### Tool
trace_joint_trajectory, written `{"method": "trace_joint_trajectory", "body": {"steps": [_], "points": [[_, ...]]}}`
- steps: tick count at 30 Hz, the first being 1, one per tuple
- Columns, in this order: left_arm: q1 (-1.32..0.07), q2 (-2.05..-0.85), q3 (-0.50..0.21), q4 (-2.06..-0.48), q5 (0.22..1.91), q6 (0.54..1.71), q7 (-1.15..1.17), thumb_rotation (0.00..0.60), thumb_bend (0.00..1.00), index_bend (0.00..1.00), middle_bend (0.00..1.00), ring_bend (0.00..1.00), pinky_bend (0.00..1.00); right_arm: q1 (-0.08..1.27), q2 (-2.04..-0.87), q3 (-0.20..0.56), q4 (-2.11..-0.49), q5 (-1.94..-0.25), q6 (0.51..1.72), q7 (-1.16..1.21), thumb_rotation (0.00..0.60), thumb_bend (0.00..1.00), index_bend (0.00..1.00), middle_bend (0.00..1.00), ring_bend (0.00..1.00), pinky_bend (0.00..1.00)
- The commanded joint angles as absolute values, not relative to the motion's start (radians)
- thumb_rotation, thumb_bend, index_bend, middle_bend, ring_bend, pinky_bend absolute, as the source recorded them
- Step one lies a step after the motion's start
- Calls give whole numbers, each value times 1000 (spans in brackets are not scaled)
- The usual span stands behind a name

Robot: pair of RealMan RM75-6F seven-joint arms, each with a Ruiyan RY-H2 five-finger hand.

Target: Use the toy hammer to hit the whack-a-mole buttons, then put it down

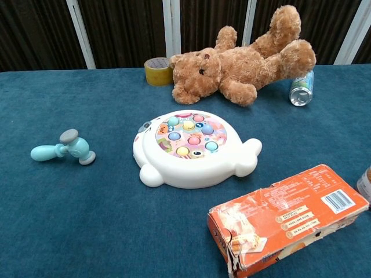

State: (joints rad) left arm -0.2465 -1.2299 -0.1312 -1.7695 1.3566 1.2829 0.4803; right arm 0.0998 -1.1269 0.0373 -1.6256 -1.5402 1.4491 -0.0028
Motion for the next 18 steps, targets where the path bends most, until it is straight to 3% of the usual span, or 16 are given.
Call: {"method": "trace_joint_trajectory", "body": {"steps": [1, 12, 18], "points": [[-315, -1295, -183, -1769, 1269, 1228, 559, 600, 234, 362, 175, 50, 170, 100, -1126, 38, -1627, -1537, 1448, -2, 600, 193, 0, 0, 0, 0], [-440, -1476, -208, -1698, 1106, 1179, 769, 600, 252, 430, 209, 72, 185, 101, -1122, 37, -1631, -1535, 1444, 7, 600, 193, 0, 0, 0, 0], [-474, -1558, -214, -1646, 1042, 1196, 825, 600, 316, 463, 214, 72, 185, 101, -1121, 38, -1633, -1532, 1442, 11, 600, 193, 0, 0, 0, 0]]}}
